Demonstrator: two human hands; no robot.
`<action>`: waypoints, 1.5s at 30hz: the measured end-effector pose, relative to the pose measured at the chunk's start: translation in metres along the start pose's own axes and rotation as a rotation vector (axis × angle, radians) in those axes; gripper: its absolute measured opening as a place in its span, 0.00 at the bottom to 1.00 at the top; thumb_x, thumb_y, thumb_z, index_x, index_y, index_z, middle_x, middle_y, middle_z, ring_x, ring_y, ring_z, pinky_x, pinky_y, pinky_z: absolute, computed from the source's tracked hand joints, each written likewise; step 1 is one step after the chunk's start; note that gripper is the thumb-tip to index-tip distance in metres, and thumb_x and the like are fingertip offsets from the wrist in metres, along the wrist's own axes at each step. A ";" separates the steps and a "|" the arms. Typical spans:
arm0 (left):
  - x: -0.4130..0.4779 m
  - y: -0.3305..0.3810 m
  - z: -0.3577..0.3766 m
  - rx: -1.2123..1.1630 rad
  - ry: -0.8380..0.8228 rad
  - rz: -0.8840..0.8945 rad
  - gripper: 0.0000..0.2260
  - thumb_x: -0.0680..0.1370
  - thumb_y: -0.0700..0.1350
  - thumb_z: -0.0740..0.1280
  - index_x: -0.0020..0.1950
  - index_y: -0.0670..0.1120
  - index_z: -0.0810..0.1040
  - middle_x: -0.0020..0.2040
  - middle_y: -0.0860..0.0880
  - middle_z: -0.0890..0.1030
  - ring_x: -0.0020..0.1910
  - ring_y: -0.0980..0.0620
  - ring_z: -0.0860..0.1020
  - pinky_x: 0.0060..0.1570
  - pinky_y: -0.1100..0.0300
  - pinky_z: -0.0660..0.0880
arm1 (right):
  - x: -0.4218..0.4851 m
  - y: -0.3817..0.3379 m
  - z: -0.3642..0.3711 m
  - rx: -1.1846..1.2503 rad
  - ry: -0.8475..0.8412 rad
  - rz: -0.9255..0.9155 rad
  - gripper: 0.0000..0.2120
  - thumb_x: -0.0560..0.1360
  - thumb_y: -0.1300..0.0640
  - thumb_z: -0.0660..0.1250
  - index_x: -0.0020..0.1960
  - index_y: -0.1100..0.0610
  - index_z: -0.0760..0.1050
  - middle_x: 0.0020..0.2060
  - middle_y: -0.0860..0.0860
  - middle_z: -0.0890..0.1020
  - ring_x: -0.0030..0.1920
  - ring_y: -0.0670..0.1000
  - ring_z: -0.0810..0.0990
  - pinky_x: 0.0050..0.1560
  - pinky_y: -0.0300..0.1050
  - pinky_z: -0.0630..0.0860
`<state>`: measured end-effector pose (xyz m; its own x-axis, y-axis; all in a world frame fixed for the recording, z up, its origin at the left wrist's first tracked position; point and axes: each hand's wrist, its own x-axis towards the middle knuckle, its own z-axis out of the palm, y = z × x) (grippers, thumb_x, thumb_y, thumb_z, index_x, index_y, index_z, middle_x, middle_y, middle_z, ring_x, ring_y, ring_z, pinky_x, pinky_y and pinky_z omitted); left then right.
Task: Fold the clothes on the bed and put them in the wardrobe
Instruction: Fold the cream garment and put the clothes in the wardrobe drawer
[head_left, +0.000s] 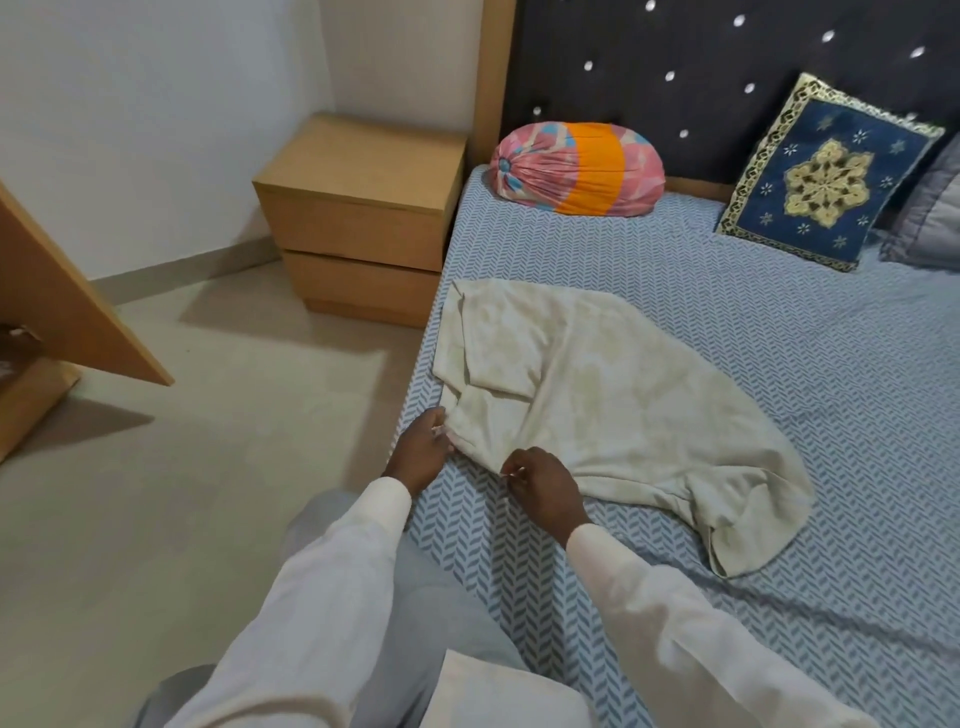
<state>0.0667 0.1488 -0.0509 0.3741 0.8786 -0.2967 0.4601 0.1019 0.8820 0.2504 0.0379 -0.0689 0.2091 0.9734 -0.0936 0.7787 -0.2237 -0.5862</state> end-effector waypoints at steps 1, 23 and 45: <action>0.003 0.003 0.002 -0.050 -0.007 -0.023 0.18 0.79 0.39 0.61 0.69 0.48 0.70 0.64 0.48 0.76 0.57 0.46 0.79 0.53 0.54 0.78 | -0.002 0.001 0.002 0.015 0.017 -0.010 0.07 0.72 0.61 0.69 0.50 0.55 0.80 0.45 0.54 0.79 0.49 0.57 0.78 0.47 0.49 0.75; -0.025 0.004 -0.001 -0.380 0.353 0.070 0.14 0.79 0.37 0.65 0.62 0.48 0.68 0.45 0.45 0.80 0.30 0.48 0.75 0.31 0.58 0.77 | -0.133 0.165 -0.123 -0.555 0.409 0.714 0.16 0.67 0.55 0.70 0.54 0.51 0.74 0.45 0.53 0.80 0.49 0.58 0.79 0.49 0.52 0.67; -0.044 -0.010 -0.013 -0.013 0.303 -0.052 0.12 0.76 0.34 0.62 0.45 0.50 0.79 0.50 0.43 0.82 0.40 0.47 0.83 0.46 0.51 0.82 | -0.120 0.141 -0.084 -0.247 0.117 0.423 0.04 0.76 0.50 0.66 0.47 0.44 0.79 0.43 0.47 0.73 0.50 0.54 0.78 0.45 0.48 0.74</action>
<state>0.0355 0.1151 -0.0425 0.0924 0.9710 -0.2205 0.4616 0.1545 0.8735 0.3847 -0.1147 -0.0724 0.5901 0.7864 -0.1829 0.7255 -0.6159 -0.3073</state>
